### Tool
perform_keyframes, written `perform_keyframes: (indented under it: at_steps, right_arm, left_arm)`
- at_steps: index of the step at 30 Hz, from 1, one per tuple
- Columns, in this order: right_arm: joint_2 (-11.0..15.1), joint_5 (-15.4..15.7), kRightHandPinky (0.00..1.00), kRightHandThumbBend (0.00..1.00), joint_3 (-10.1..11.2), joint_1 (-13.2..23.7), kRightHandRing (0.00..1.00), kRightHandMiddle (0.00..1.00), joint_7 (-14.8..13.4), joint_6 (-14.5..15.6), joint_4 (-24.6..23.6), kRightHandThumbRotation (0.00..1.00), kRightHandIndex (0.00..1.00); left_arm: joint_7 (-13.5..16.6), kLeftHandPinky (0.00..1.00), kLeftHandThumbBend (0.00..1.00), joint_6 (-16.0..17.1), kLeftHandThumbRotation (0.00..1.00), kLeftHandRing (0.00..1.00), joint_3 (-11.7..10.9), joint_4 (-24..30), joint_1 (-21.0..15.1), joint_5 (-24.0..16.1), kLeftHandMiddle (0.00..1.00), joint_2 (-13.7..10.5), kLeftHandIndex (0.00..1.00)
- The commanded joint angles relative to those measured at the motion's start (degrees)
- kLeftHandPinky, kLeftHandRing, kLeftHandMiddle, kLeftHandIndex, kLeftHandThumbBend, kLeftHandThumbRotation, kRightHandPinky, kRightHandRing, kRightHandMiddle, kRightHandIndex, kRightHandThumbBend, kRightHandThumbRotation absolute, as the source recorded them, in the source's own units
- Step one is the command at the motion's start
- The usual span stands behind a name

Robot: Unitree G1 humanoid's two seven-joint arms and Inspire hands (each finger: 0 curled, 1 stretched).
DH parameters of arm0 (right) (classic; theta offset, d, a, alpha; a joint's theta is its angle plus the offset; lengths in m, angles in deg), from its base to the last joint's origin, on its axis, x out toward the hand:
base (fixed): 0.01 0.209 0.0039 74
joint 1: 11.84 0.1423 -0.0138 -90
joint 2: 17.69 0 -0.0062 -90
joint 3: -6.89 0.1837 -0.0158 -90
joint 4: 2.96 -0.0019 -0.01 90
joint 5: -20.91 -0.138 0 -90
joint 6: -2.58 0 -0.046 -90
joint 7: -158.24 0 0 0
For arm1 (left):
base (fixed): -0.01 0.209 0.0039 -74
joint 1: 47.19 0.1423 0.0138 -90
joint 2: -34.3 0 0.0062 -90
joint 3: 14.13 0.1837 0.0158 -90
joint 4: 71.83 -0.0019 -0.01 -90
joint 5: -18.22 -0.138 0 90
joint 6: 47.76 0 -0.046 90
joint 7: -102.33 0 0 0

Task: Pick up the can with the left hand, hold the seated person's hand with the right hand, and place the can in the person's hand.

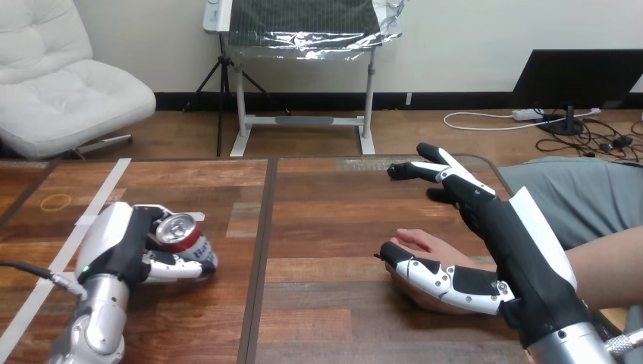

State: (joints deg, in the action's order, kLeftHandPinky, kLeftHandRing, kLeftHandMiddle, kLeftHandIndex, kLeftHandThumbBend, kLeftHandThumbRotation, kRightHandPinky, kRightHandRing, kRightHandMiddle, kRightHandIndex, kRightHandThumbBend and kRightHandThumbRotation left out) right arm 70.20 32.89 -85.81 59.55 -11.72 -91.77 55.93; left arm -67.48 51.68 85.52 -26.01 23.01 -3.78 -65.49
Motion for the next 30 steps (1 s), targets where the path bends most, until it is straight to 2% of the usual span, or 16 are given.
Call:
perform_keyframes:
  at_steps: [1,8,17,23,30]
  right_arm:
    - [1.03,-0.44,0.7,0.57,2.46,4.04,0.89,0.95,-0.4,-1.19,-0.57,0.0,0.79]
    - [2.52,-1.1,0.67,0.6,5.14,4.57,0.86,0.92,0.29,-0.61,-0.81,0.0,0.8]
    - [4.69,-1.46,0.71,0.63,8.75,5.0,0.85,0.9,1.18,2.76,-2.04,0.0,0.82]
    - [6.78,1.96,0.72,0.66,11.03,5.36,0.83,0.87,0.15,2.93,-1.74,0.0,0.81]
    - [8.55,0.99,0.73,0.68,13.46,5.69,0.84,0.86,1.61,6.07,-2.81,0.0,0.81]
  left_arm:
    - [-0.78,0.37,0.71,-0.01,0.0,0.42,0.41,8.14,-3.13,-1.39,0.48,0.11,0.52]
    - [-4.03,0.35,0.71,-0.94,0.0,0.41,0.46,14.05,-1.94,-1.26,0.46,0.95,0.51]
    - [-7.21,0.35,0.7,-1.74,0.0,0.4,1.28,22.26,-0.29,-2.11,0.46,2.01,0.5]
    - [-8.68,0.36,0.69,-3.28,0.0,0.41,1.72,27.15,0.51,-2.75,0.46,3.49,0.5]
    - [-10.44,0.34,0.68,-4.39,0.0,0.39,2.1,31.68,1.01,-2.48,0.45,5.69,0.5]
